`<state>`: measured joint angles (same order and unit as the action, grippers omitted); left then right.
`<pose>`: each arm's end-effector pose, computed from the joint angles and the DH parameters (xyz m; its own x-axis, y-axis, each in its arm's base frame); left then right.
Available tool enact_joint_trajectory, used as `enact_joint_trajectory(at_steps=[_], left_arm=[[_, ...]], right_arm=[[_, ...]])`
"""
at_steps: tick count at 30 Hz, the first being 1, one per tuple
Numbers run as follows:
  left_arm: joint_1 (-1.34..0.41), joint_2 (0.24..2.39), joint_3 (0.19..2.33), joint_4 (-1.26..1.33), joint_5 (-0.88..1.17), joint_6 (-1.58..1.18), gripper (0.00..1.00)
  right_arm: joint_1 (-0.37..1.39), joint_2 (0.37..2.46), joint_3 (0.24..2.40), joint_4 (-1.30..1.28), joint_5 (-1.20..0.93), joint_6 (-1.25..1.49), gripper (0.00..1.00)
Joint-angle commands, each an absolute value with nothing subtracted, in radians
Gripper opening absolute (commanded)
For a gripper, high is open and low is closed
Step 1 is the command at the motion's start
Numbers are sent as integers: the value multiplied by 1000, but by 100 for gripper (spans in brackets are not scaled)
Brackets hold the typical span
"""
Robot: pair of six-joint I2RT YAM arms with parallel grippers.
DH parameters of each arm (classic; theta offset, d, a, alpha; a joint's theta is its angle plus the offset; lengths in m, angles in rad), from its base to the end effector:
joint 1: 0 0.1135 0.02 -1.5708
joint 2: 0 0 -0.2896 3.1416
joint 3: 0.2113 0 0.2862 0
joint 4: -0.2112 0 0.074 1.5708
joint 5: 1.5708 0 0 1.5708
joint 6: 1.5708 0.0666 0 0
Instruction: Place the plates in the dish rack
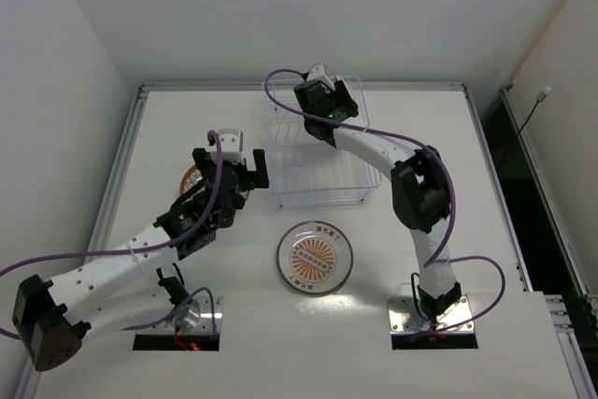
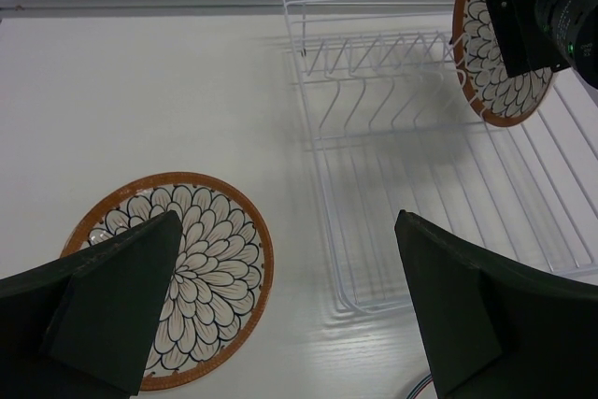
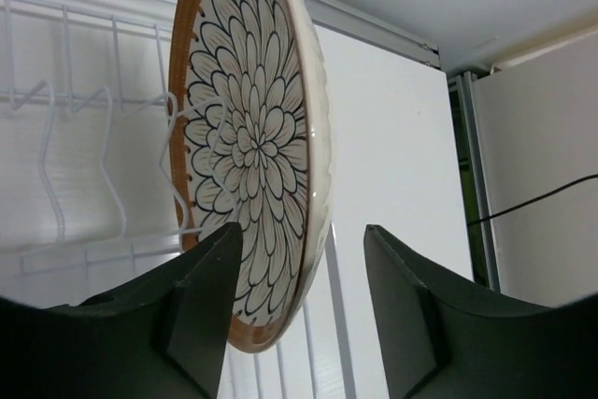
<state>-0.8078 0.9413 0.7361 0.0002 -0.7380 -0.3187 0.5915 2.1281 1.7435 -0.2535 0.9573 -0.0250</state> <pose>0.2096 -0.1543 0.3243 -0.1584 -0.1697 -0.9727 0.0314 0.9838 -0.1768 0.4830 0.2589 0.2430 -0.4998 -0.3531 -0.7909 0.2118 0.8356 -0.5069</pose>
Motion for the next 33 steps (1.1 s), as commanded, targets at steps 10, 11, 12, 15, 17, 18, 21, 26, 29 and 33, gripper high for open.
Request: enact_joint_trajectory(at_steps=[10,11,12,15,17,18,21,26,29,33], left_arm=[[-799,923,775,25,-750,-314,100],[-799,923,775,25,-750,-314,100],[-799,923,775,25,-750,-314,100],[-799,923,775,25,-764,-314,100],[-799,923,766,25,-788,-324,100],[-799,923,765,25,-804,-324,100],[-799,923,765,34,-828,-324,100],[-799,923,756,34,-902,-360,100],[-799,923,756,34,-943,-382,100],[-799,933,756,25,-972,-394,100]], right_arm=[[592,2024,1805,-354,1016,149,97],[603,2001,1796,-354,967,149,97],[603,1976,1784,-354,938,149,98],[612,1875,1757,-354,839,176,100],[623,1790,1712,-354,783,218,100],[623,1758,1688,-354,761,235,100],[623,1620,1548,-331,649,291,100],[623,1432,1269,-282,447,389,100],[632,1303,1080,-203,321,432,100],[643,1157,847,-63,134,443,100]])
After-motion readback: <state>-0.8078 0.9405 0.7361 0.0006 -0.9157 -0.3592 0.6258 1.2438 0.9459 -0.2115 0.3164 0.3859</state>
